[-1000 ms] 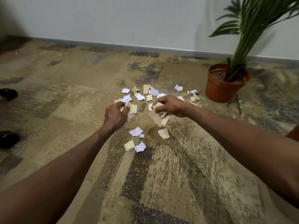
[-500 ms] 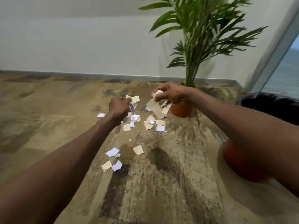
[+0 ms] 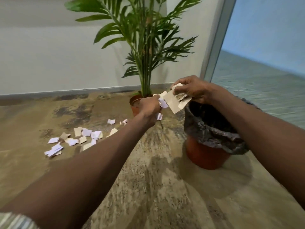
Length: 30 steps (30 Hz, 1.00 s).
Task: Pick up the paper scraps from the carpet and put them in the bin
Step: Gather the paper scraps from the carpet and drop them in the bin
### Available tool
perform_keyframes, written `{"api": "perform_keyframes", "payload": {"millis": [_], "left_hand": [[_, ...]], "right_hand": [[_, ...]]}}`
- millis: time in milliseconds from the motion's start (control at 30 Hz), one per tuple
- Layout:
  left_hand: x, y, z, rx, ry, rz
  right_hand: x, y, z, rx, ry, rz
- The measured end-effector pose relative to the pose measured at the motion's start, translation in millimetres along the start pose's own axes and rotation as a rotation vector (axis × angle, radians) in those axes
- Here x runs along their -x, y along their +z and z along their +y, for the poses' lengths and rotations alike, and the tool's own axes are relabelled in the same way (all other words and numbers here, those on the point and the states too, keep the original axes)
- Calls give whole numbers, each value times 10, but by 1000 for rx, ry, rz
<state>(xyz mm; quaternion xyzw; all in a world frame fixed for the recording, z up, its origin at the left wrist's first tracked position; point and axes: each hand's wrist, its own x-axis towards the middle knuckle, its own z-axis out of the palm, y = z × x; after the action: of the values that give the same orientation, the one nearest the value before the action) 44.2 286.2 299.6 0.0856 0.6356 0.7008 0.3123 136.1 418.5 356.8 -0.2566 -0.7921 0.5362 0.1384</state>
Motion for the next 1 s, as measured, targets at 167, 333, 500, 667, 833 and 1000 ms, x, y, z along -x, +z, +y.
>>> {"api": "perform_keyframes", "payload": {"millis": [167,333,500,667,833,1000], "left_hand": [[82,644,51,-77,10,-181],[223,1207,26,-257,53,-309],[197,1492,-60,-397,35,-482],[218,1469,31,-159,-88,-583],[171,1343,5,-85,-90,-581],[99,997,-48,86,-38,-522]], "right_hand": [[230,-668,40,80,67,203],[455,-1087,257,299,145,437],[613,-1160,462,414,192,494],[621,-1161,512,214,240,535],[483,-1048,481,243,185,537],[248,-753,389,322,59,563]]}}
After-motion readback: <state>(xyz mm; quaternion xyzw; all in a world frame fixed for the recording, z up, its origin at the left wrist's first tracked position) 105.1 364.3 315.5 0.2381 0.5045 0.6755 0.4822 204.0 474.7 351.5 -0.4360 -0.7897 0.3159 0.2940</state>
